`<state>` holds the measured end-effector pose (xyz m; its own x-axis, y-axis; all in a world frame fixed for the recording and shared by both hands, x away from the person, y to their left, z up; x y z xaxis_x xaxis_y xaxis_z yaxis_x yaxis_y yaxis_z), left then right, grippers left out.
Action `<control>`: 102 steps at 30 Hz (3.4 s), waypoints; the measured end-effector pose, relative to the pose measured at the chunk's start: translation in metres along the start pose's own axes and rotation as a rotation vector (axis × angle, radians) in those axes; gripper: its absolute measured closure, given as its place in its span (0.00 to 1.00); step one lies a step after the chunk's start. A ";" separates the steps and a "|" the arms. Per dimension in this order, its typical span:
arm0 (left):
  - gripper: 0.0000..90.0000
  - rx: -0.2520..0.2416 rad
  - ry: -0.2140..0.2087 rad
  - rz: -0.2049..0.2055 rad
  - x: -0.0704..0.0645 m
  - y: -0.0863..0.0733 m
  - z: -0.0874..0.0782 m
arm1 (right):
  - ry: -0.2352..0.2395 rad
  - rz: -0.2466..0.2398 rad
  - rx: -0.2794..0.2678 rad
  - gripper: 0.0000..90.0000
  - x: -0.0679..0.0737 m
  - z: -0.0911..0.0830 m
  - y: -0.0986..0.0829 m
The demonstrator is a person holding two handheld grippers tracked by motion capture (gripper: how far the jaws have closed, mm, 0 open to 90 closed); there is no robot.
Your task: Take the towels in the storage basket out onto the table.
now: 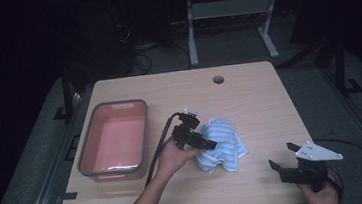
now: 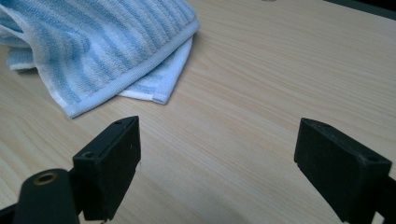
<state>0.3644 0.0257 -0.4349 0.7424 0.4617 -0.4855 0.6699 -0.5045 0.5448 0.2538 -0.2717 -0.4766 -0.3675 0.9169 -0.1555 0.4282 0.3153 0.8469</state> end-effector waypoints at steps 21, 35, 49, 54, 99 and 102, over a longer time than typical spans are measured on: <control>0.31 -0.038 0.014 0.012 -0.001 -0.012 -0.015 | 0.000 -0.003 0.003 0.16 0.001 0.001 0.000; 0.30 -0.074 0.002 -0.003 0.002 -0.031 -0.025 | 0.000 -0.011 0.009 0.16 0.003 0.002 0.000; 0.29 -0.086 -0.005 0.013 -0.004 -0.051 -0.031 | -0.003 -0.013 0.015 0.16 0.003 0.003 -0.001; 0.29 -0.102 -0.018 0.005 -0.004 -0.057 -0.035 | -0.002 -0.019 0.016 0.16 0.005 0.004 -0.001; 0.29 -0.113 -0.005 0.019 -0.008 -0.107 -0.037 | -0.001 -0.026 0.047 0.16 0.006 0.008 -0.007; 0.29 -0.116 -0.003 0.019 -0.009 -0.110 -0.037 | -0.002 -0.024 0.049 0.16 0.006 0.008 -0.007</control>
<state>0.2835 0.1040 -0.4657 0.7553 0.4503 -0.4761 0.6504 -0.4256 0.6292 0.2552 -0.2663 -0.4878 -0.3762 0.9095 -0.1768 0.4593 0.3488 0.8169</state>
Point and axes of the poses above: each handheld gripper's, and its own axes: z roughly forward along the jaws, y roughly out of its top, x roughly to its left, the point moved 4 cm from there along z, roughly forward along the jaws, and after that the axes turned 11 degrees about -y, right-handed, at the moved point
